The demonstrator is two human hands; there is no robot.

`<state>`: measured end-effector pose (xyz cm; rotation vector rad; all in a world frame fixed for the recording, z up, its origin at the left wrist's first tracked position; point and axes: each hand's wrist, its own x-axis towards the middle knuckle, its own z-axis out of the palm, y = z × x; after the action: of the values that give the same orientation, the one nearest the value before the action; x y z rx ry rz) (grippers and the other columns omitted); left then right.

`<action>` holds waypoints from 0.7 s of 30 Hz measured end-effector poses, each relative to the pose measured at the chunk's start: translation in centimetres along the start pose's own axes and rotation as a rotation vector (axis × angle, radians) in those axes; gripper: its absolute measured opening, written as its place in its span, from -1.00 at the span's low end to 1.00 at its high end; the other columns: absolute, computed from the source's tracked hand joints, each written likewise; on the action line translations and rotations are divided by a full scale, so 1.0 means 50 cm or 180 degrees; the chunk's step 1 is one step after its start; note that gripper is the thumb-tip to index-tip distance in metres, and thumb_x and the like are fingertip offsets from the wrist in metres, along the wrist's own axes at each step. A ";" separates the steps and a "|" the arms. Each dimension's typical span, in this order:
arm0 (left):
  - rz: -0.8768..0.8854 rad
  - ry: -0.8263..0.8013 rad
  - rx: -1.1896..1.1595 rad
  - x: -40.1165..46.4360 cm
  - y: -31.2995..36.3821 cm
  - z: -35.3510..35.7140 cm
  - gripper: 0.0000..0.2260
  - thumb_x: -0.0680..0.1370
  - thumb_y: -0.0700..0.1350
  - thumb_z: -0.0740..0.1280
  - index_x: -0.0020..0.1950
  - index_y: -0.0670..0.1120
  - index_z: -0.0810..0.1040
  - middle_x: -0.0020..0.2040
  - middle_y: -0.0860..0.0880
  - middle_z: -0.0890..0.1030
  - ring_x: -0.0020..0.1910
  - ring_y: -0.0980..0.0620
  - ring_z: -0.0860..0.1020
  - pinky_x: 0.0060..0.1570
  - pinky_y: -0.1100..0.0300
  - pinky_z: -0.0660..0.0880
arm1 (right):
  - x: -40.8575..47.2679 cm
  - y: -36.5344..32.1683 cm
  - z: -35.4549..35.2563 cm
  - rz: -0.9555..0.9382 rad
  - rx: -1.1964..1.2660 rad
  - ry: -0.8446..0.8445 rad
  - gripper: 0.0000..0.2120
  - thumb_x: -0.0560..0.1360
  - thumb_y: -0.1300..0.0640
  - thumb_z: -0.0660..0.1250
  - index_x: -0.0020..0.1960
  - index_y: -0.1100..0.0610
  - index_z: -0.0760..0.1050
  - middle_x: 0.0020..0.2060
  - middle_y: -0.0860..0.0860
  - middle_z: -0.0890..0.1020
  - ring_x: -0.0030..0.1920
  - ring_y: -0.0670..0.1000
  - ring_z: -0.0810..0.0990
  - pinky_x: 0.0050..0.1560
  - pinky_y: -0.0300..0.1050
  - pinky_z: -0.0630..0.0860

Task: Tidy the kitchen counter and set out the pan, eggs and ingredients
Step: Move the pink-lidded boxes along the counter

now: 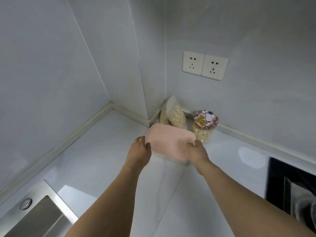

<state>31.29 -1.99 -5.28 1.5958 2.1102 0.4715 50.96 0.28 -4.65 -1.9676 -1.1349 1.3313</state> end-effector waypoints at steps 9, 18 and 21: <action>-0.0049 -0.0321 -0.0191 0.122 -0.018 0.029 -0.62 0.67 -0.09 0.05 0.43 -0.23 0.31 0.41 -0.18 0.37 0.34 -0.15 0.37 0.28 0.10 0.30 | 0.103 -0.010 0.034 0.0440 0.0214 0.0527 -0.52 0.56 0.12 0.12 0.46 0.19 0.19 0.35 0.19 0.41 0.28 0.25 0.43 0.24 0.08 0.41; -0.0291 -0.0445 -0.0615 0.204 -0.028 0.096 -0.63 0.66 -0.05 0.05 0.44 -0.12 0.30 0.31 -0.19 0.45 0.24 -0.19 0.45 0.19 0.01 0.40 | 0.175 0.021 0.063 0.0889 0.0485 0.0226 -0.63 0.56 0.19 0.11 0.33 0.26 0.38 0.08 0.18 0.52 0.01 0.16 0.48 -0.02 -0.02 0.42; -0.0482 -0.0525 -0.0984 0.210 -0.028 0.104 -0.62 0.67 -0.03 0.06 0.48 -0.06 0.24 0.30 -0.18 0.47 0.24 -0.22 0.46 0.12 0.04 0.38 | 0.190 0.028 0.070 0.0894 0.0498 0.0253 -0.65 0.53 0.22 0.11 0.27 0.26 0.43 -0.05 0.15 0.54 -0.15 0.11 0.50 -0.19 -0.11 0.41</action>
<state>30.58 7.72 -11.90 1.2476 1.9102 0.5629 49.90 7.46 -11.84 -2.0976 -0.7133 1.4185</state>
